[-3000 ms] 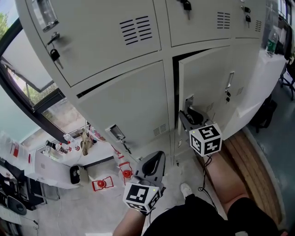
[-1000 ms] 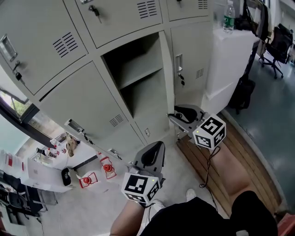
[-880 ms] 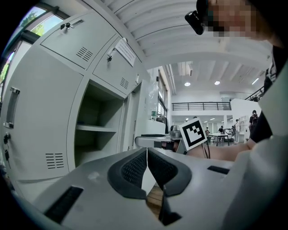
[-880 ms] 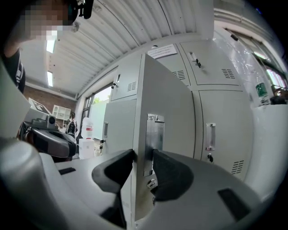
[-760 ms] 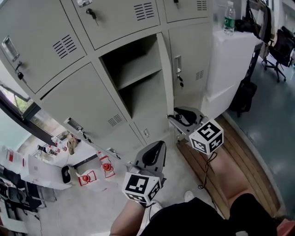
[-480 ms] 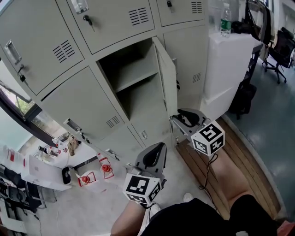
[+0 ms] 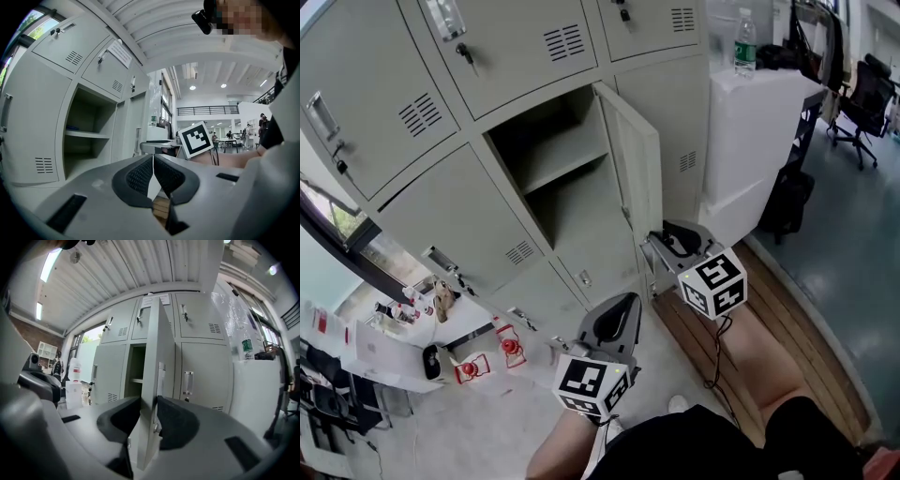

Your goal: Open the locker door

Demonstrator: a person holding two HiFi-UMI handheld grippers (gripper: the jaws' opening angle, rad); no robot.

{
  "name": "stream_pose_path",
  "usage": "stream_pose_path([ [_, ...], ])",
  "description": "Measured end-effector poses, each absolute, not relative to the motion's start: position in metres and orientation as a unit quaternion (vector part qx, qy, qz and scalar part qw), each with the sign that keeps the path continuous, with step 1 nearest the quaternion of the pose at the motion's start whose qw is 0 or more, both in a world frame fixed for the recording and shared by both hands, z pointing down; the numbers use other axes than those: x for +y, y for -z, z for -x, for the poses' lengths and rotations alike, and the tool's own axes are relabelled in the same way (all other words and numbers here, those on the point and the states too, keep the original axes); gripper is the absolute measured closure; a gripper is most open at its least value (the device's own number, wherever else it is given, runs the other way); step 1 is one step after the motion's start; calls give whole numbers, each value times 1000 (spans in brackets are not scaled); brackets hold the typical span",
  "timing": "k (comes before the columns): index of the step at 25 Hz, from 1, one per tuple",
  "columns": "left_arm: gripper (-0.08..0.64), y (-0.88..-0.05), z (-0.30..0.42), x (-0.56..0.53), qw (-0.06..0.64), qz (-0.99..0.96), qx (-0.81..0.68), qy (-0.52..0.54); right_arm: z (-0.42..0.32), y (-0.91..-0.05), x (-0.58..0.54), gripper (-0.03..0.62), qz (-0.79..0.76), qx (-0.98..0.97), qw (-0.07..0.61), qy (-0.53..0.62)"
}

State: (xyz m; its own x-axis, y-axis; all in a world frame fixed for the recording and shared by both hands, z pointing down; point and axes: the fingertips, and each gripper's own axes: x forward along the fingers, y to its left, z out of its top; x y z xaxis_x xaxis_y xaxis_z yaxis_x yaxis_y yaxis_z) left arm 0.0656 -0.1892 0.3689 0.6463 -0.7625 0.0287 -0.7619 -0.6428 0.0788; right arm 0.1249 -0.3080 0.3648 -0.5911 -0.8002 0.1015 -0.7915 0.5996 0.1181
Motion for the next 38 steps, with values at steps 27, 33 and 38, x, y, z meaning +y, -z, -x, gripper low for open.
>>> stream_pose_path([
  [27,540,-374,-97,-182,45,-891,-452,-8,-205,-366,-336,453,-507,-860,53,-9],
  [33,540,-378,-96,-172,44,-878,-476,-18,-214,-365,-333,449,-510,-859,35,-4],
  [38,540,-383,-87,-163,55,-864,-500,-17,-214,-360,-318,451,-514,-857,21,9],
])
